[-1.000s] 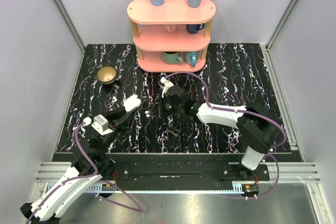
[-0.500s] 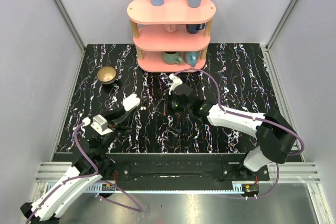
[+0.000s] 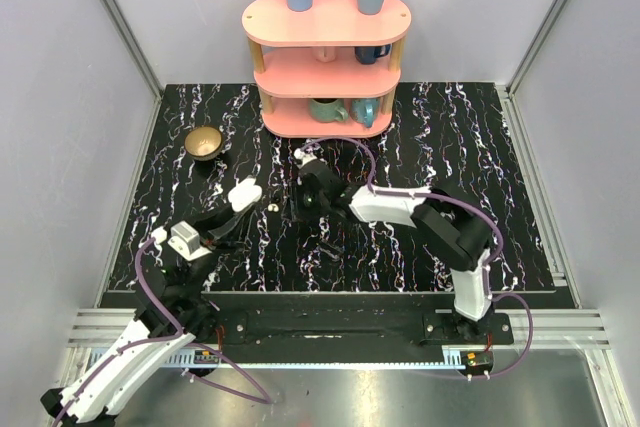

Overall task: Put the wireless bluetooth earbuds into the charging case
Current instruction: Pick up the right earbud from the center of the board.

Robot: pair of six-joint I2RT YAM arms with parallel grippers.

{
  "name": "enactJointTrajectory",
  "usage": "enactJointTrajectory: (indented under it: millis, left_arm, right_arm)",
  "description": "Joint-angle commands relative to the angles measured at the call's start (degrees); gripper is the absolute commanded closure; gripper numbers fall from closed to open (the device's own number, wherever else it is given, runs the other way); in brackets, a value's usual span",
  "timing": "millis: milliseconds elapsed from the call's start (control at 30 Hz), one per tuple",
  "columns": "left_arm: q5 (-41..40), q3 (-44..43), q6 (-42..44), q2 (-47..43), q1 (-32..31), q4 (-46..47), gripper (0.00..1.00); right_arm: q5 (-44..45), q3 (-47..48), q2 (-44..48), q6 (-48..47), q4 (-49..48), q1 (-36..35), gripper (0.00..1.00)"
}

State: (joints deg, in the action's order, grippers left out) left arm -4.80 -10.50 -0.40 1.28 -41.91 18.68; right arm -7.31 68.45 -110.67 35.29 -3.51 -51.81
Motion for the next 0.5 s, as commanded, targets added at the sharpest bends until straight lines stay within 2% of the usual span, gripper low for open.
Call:
enactJointTrajectory:
  millis: [0,467]
  left_arm:
    - [-1.35,-2.77,0.93,-1.10,-0.10,0.14,1.00]
    - [-2.06,-1.89,0.84,-2.16,-0.10,1.01,1.00]
  right_arm:
    - [-2.09,7.13,-3.84,-2.24,-0.36,2.68,0.65]
    - [-4.99,13.03,-12.28,-2.15,-0.89,3.65,0.65]
